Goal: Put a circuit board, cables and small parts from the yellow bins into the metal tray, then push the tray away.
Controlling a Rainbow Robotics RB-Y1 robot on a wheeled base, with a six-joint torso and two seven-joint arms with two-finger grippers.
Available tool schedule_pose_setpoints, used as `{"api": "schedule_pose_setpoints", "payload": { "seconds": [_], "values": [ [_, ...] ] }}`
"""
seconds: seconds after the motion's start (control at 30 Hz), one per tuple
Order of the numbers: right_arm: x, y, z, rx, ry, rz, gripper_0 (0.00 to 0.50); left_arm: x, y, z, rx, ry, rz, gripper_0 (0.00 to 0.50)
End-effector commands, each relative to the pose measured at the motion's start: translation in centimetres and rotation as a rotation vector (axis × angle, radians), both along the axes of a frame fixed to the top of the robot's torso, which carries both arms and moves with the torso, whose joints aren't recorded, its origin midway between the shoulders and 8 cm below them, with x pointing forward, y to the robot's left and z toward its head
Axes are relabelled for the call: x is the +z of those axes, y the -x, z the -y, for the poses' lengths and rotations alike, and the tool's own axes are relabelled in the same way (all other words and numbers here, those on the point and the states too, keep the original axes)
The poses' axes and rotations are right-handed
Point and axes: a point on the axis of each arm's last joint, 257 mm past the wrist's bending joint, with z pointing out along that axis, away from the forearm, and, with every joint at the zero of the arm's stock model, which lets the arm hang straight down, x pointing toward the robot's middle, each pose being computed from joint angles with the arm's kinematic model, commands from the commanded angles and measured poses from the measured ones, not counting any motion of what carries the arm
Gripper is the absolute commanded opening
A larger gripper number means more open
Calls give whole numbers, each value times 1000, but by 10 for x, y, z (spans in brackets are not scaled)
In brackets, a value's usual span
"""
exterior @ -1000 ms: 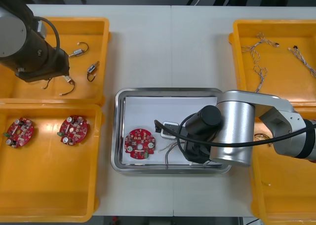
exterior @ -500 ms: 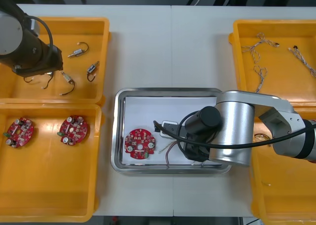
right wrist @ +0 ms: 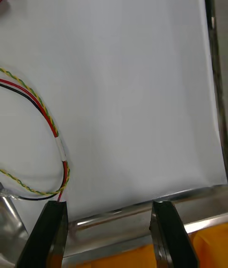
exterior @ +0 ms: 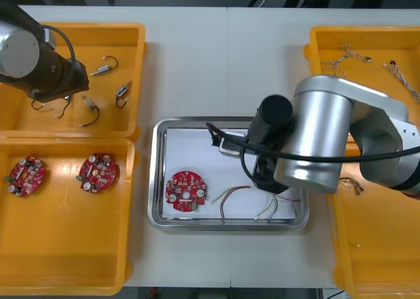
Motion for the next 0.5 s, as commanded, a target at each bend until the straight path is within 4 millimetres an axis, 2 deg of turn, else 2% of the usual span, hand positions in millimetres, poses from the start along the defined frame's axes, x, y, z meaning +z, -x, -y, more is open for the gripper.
{"api": "schedule_pose_setpoints", "payload": {
  "seconds": [0.03,0.13,0.33,0.5],
  "values": [
    [46,0,-18,-14,-63,28,500,21,-20,18,-100,-66,68,500],
    [61,-1,-9,-69,-68,26,500,14,-22,19,-106,-70,68,500],
    [96,-16,-13,-111,-174,78,500,-1,-26,18,-109,-82,62,500],
    [125,-30,-2,-156,-237,139,500,-11,-27,19,-106,-76,48,500]
  ]
}}
